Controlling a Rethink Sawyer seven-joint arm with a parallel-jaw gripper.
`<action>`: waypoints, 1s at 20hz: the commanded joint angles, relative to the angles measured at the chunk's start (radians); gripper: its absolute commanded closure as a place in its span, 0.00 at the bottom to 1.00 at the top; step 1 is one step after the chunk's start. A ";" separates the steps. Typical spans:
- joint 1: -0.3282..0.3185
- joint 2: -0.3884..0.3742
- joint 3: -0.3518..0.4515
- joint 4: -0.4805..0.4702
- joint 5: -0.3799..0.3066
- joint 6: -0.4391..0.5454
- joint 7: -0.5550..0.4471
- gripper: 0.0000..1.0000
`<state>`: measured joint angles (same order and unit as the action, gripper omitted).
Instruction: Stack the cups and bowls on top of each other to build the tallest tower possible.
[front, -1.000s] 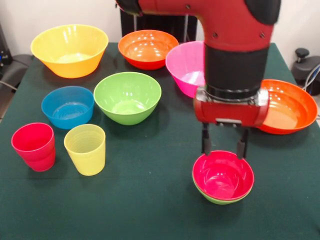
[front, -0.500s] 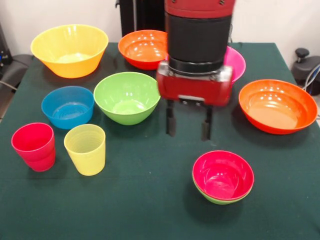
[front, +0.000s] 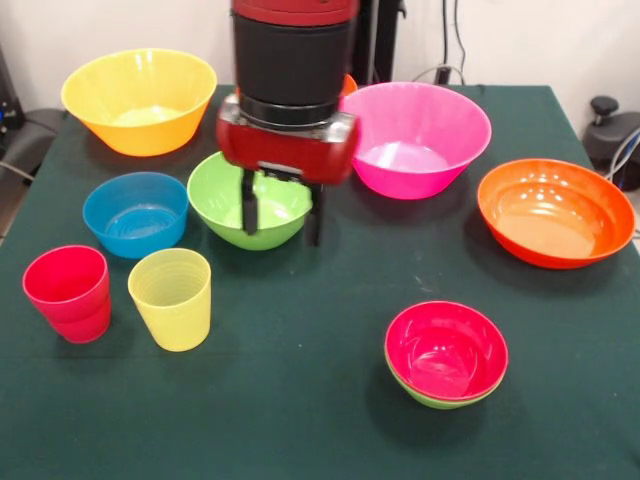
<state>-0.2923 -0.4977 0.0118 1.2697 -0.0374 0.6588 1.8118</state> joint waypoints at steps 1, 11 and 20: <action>-0.058 0.011 0.113 0.172 -0.133 -0.018 -0.195 0.00; -0.149 -0.002 0.179 0.241 -0.203 -0.047 -0.199 0.00; -0.201 -0.015 0.211 0.275 -0.268 -0.060 -0.178 0.00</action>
<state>-0.4746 -0.5042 0.0986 1.4656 -0.2084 0.6582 1.8118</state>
